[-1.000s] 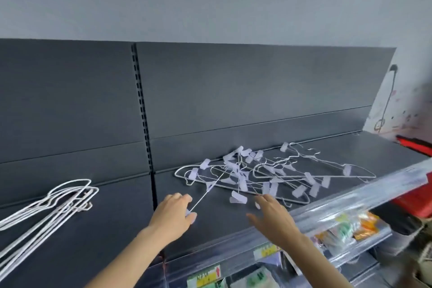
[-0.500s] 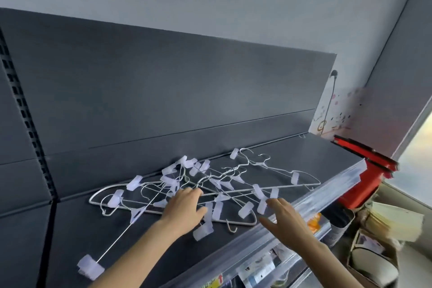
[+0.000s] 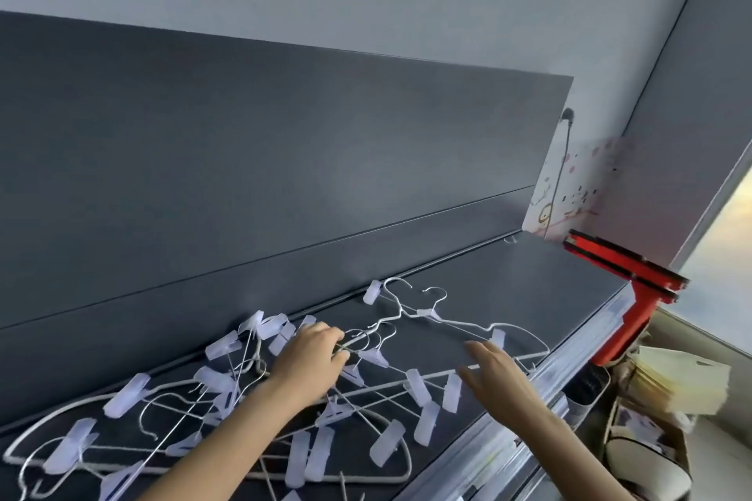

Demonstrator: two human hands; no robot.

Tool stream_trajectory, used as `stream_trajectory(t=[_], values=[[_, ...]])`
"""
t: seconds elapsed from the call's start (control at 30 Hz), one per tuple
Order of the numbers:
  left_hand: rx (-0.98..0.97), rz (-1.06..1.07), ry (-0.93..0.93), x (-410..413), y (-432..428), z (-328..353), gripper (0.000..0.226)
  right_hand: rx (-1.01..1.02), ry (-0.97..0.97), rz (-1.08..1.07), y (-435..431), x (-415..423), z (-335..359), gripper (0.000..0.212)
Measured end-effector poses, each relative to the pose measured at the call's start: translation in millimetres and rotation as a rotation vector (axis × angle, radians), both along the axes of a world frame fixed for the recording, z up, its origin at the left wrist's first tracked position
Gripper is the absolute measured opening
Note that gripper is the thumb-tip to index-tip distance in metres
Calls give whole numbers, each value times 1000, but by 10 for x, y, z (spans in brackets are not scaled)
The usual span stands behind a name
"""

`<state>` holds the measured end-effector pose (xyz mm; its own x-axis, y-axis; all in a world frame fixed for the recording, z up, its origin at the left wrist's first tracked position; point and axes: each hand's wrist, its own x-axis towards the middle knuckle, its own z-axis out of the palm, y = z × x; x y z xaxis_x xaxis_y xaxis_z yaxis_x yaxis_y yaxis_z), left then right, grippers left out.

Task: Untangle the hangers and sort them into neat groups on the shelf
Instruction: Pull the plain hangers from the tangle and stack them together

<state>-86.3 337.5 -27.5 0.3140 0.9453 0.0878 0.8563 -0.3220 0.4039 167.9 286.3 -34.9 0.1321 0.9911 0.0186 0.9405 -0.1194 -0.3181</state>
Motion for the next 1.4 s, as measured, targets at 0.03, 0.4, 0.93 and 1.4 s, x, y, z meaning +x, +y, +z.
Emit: stream_trajectory(t=[0.03, 0.4, 0.93, 1.4], values=[[-3, 19, 8, 13, 56, -16, 37, -9, -8, 17, 114, 62, -34, 37], [-74, 310, 120, 167, 262, -181, 23, -65, 9, 299, 1326, 225, -262, 23], [35, 474, 171, 271, 137, -316, 24, -76, 254, 322, 1674, 304, -175, 10], [224, 471, -89, 158, -11, -222, 15, 32, 403, 152, 1477, 462, 398, 22]])
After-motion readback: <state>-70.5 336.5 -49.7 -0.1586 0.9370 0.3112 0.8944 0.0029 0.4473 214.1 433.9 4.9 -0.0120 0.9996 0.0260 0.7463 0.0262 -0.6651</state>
